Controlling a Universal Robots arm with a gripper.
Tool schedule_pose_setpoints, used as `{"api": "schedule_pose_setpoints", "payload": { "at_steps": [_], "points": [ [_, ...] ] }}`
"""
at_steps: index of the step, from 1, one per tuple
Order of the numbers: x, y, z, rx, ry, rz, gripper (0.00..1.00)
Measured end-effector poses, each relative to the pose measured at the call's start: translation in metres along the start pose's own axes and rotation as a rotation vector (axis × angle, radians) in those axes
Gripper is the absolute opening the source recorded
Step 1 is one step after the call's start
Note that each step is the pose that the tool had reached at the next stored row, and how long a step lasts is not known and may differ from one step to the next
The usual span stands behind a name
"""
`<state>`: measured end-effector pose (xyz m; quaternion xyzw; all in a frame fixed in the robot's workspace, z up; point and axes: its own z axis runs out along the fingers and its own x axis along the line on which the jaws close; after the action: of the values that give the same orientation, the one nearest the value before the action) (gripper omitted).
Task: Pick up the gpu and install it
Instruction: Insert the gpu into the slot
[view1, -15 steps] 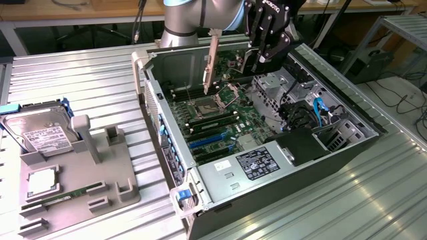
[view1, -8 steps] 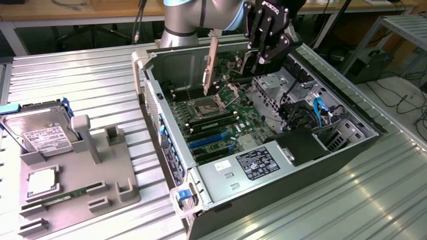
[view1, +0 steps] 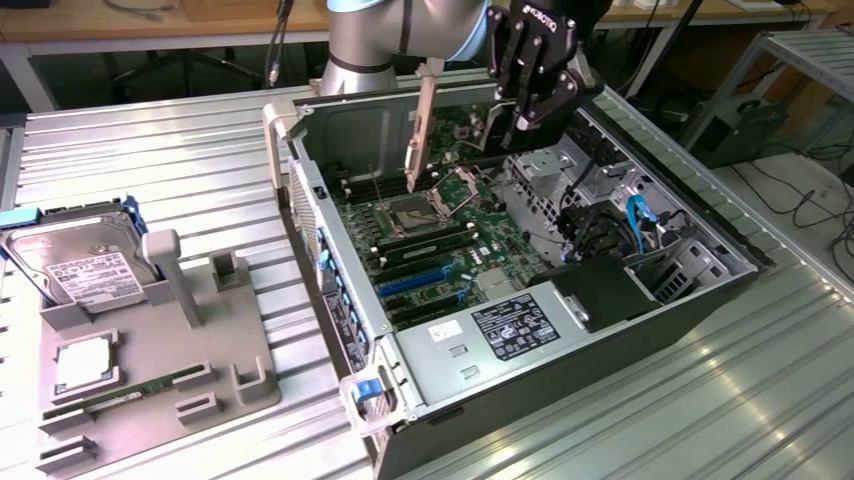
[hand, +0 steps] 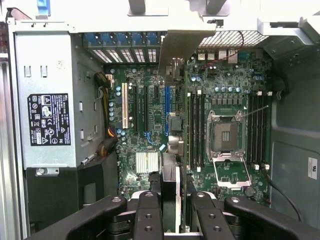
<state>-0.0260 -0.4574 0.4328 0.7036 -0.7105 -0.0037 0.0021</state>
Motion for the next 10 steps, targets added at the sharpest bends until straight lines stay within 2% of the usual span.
{"api": "schedule_pose_setpoints", "payload": {
  "at_steps": [10],
  "points": [
    [0.0, 0.0, 0.0024, -0.0002, 0.0, 0.0, 0.27]
  ]
}}
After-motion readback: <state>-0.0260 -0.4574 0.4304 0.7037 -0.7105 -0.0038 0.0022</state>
